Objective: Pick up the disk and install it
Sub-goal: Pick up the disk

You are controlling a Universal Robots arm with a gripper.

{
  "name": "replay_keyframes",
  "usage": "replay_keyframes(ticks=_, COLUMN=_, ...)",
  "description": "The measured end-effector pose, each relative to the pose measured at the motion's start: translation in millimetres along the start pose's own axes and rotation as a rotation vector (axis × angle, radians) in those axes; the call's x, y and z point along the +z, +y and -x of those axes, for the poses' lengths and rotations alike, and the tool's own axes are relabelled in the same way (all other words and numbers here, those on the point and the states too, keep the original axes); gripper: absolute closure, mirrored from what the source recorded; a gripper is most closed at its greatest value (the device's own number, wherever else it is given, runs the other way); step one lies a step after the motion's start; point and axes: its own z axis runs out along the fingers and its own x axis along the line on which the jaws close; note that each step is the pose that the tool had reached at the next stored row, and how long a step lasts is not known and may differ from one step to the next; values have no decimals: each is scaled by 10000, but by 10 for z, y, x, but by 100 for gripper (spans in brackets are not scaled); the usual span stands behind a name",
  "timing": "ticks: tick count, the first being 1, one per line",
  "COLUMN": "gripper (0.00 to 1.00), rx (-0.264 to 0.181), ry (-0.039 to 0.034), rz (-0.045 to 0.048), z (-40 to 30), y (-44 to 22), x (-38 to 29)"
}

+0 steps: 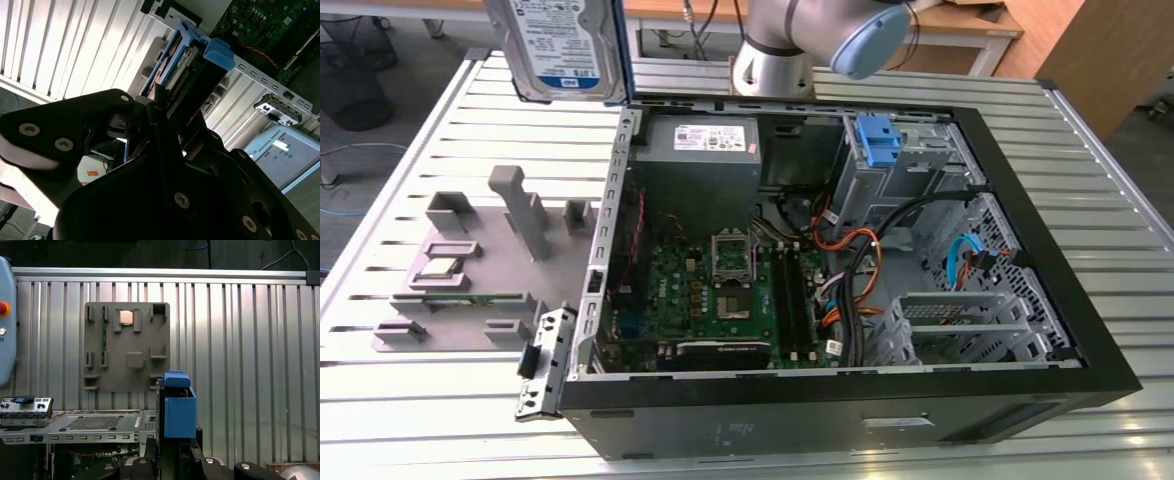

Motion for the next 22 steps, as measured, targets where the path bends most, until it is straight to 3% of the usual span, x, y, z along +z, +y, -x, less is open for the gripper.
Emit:
replay_keyframes(ticks=12, gripper=65, rx=0, ry=1, rz=1, z=8, y=-348, x=-7)
replay_keyframes(ticks=22, gripper=65, rx=0, ry=1, rz=1, z=15, y=-681, x=-13)
